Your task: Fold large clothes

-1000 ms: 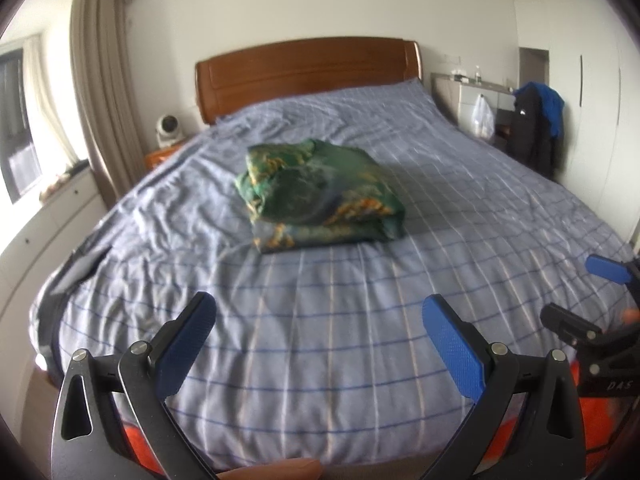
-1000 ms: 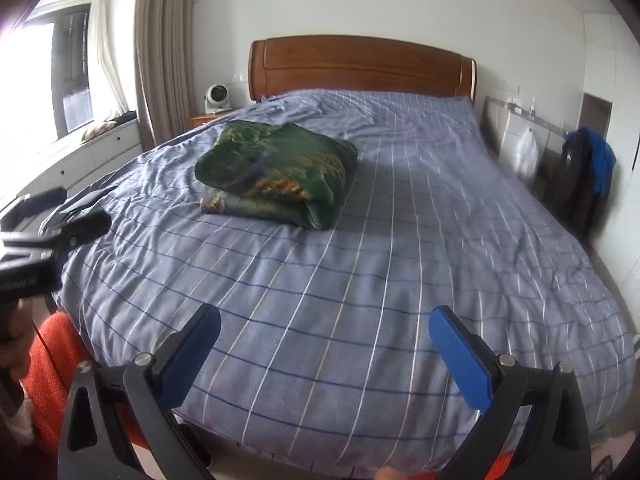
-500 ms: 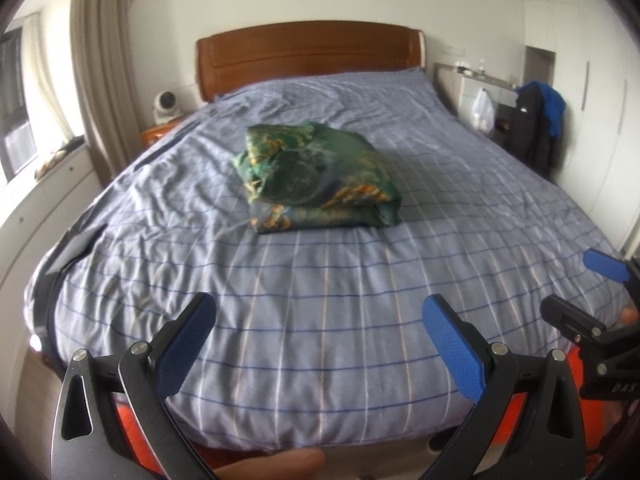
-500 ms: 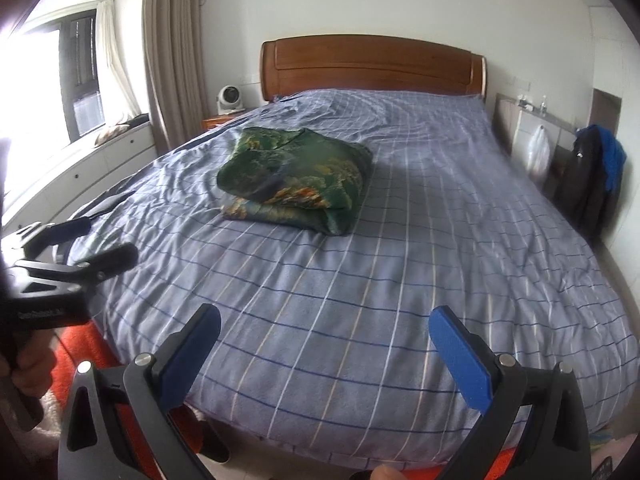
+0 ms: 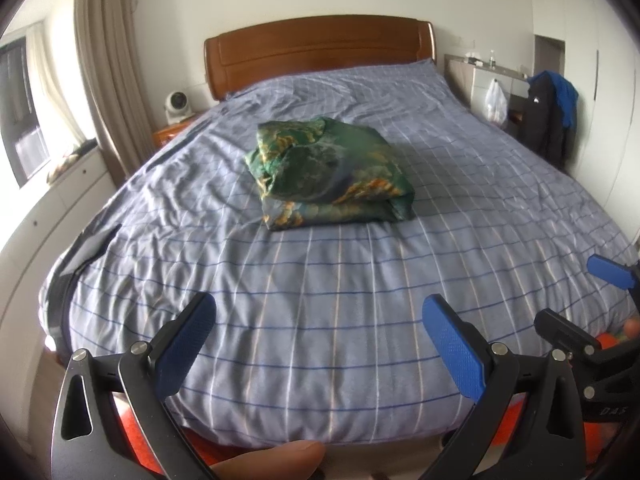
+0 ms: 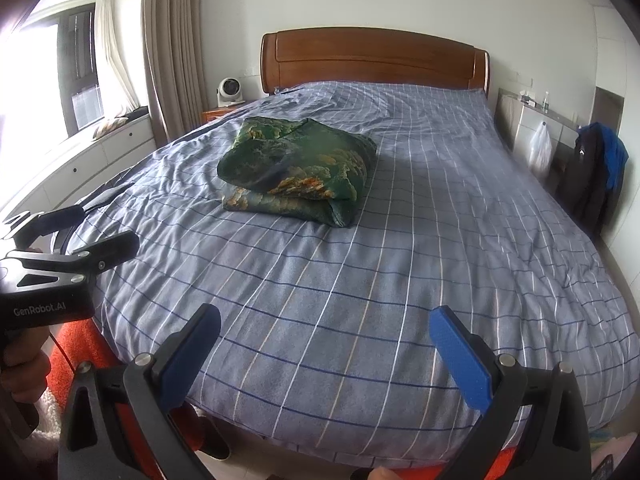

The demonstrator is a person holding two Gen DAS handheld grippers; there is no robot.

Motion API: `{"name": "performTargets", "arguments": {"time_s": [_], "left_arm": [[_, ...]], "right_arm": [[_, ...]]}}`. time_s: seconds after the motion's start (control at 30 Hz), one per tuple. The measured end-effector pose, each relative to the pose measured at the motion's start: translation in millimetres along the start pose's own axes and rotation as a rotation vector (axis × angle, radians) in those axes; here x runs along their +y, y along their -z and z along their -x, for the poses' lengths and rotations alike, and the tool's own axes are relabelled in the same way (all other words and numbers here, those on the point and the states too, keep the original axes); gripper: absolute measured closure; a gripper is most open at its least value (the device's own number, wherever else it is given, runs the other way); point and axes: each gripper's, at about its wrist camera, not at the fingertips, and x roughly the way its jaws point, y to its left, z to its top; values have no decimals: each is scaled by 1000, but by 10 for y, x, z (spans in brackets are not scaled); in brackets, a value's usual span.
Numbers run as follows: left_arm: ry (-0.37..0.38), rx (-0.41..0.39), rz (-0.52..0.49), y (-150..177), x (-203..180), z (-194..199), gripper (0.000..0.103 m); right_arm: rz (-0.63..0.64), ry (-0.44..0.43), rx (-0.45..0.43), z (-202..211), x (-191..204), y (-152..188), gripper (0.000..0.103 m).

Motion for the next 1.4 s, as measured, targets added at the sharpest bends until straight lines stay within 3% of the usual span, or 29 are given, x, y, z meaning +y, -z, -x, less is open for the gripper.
{"name": "performTargets", "arguments": {"time_s": [0.67, 1.03, 1.4], "left_arm": [[39, 98, 17, 26, 8, -162, 0], [5, 83, 24, 4, 40, -117, 0], [11, 82, 25, -7, 19, -101, 0]], "right_arm": [[0, -13, 46, -75, 42, 32, 0], [-19, 29, 28, -59, -75, -85, 0], [-6, 9, 49, -64, -3, 2, 0]]}}
